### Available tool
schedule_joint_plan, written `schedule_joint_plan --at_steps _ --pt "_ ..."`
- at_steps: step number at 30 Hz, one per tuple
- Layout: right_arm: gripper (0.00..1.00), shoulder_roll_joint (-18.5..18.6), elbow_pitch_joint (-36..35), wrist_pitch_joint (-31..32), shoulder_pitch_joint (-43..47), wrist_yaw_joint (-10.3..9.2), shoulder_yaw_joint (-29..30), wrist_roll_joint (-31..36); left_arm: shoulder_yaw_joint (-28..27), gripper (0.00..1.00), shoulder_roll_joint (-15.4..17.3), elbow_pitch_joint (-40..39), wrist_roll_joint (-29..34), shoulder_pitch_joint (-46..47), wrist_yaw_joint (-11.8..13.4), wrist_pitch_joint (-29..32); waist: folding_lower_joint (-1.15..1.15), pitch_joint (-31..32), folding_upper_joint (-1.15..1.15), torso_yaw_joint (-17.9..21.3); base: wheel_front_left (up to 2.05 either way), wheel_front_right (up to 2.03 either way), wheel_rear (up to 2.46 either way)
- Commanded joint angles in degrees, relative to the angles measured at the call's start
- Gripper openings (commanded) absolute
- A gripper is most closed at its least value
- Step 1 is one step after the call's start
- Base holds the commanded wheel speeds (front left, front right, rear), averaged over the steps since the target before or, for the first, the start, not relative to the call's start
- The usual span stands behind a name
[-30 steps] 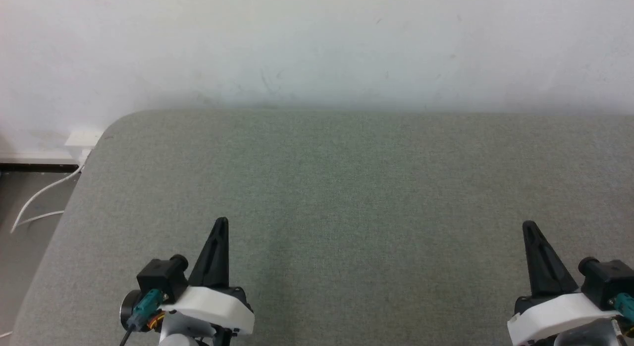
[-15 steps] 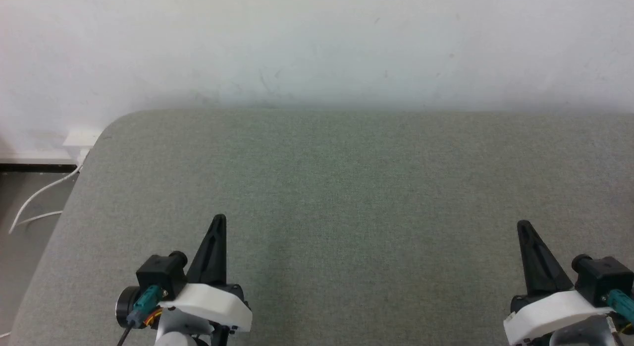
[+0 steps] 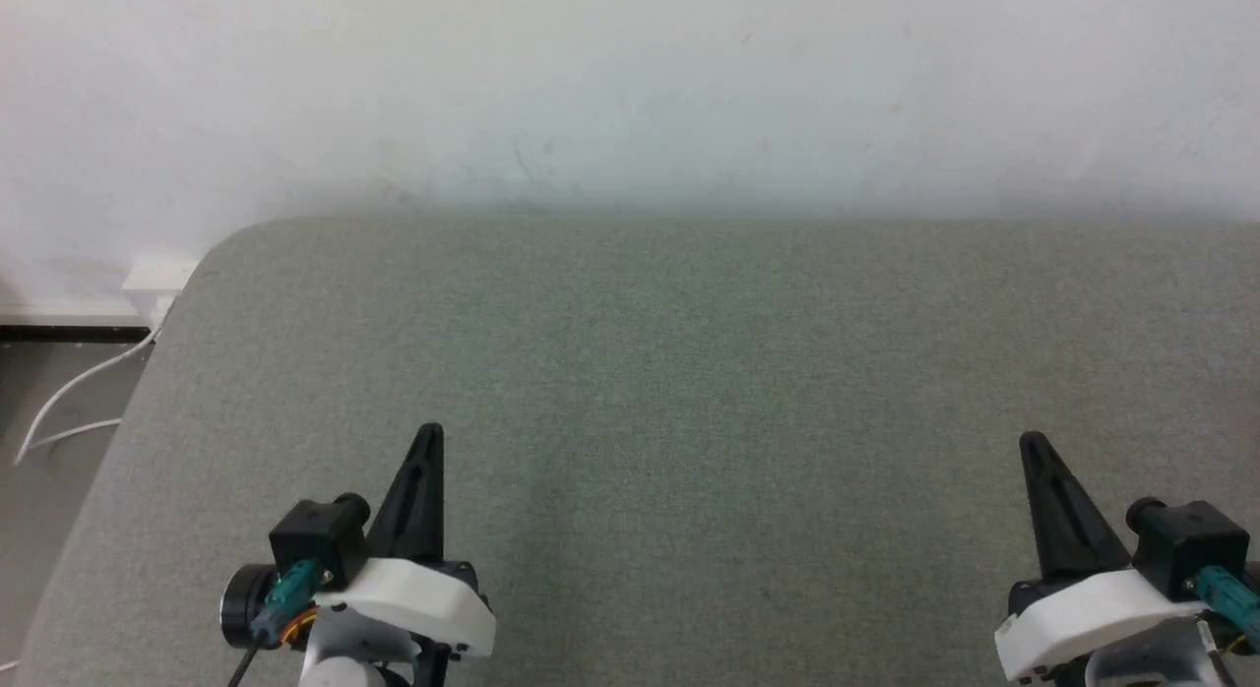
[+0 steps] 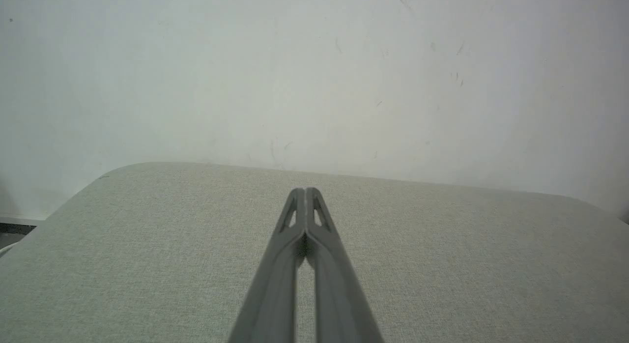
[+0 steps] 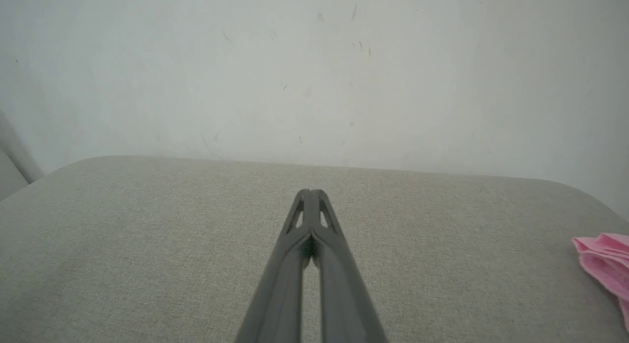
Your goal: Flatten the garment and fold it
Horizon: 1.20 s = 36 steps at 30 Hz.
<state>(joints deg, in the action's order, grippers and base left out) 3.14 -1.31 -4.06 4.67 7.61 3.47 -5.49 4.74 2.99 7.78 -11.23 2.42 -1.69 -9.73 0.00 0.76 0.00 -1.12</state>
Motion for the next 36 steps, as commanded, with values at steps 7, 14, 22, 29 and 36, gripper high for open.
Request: schedule_joint_plan --at_steps 7,14,22,29,36 --pt "0.00 -0.11 0.25 0.47 -1.18 -0.05 -0.46 0.96 -0.70 0.00 -0.05 -1.08 1.49 -0.87 0.54 1.09 0.00 -0.07 0.00 0.10 0.00 0.00 0.00" --pt "0.00 -0.12 0.35 0.81 -1.51 -0.06 -0.74 1.39 -1.08 0.00 -0.05 -1.71 2.42 -1.02 0.65 1.91 0.00 -0.13 0.00 0.20 0.00 0.00 0.00" --pt "0.00 -0.13 0.45 1.15 -1.84 -0.06 -1.03 1.82 -1.46 0.00 -0.06 -2.35 3.34 -1.17 0.75 2.73 0.00 -0.20 0.00 0.29 0.00 0.00 0.00" --pt "0.00 -0.15 0.55 1.49 -2.18 -0.07 -1.31 2.25 -1.85 0.00 -0.07 -2.98 4.26 -1.31 0.86 3.55 0.00 -0.26 0.00 0.39 0.00 0.00 0.00" --pt "0.00 -0.16 0.66 1.83 -2.51 -0.08 -1.60 2.68 -2.23 0.00 -0.07 -3.62 5.19 -1.46 0.97 4.37 0.00 -0.33 0.00 0.48 0.00 0.00 0.00"
